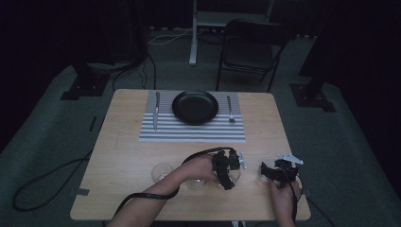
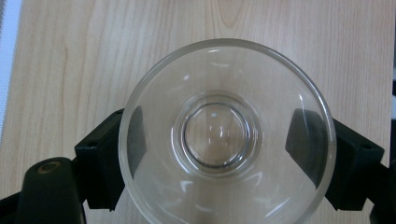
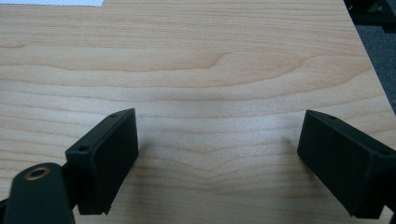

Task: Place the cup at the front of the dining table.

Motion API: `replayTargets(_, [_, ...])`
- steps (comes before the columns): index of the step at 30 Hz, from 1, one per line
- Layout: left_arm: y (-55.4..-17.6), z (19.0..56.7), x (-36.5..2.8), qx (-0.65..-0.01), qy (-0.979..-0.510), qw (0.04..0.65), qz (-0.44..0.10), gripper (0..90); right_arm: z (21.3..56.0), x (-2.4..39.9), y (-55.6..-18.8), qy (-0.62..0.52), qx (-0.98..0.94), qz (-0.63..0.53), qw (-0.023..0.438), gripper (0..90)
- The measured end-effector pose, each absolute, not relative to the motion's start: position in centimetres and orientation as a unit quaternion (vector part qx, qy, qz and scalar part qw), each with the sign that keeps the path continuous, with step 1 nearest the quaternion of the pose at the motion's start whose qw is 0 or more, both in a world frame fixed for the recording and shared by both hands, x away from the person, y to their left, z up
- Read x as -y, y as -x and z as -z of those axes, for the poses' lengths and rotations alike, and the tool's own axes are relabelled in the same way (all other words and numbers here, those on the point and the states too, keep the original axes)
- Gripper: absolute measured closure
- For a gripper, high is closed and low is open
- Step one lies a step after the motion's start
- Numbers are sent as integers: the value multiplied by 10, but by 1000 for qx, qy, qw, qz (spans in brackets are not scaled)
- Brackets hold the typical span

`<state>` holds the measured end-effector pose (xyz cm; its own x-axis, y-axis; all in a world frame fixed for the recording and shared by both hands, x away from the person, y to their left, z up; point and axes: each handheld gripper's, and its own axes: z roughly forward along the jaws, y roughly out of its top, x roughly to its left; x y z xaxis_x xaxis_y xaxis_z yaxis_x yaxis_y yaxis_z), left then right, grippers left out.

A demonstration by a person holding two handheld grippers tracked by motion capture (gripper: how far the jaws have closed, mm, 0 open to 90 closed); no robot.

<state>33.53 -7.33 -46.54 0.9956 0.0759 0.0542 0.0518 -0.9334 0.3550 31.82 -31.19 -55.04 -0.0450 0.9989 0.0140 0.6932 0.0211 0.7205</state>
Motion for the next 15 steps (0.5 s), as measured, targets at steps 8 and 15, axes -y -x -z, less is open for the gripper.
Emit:
replayTargets(8, [-339, 459, 71, -49, -976, 203, -54, 179, 550, 312, -318, -638, -663, -288, 266, 118])
replayTargets(15, [-348, 454, 68, -76, -973, 209, -62, 179, 550, 312, -318, -638, -663, -288, 266, 118])
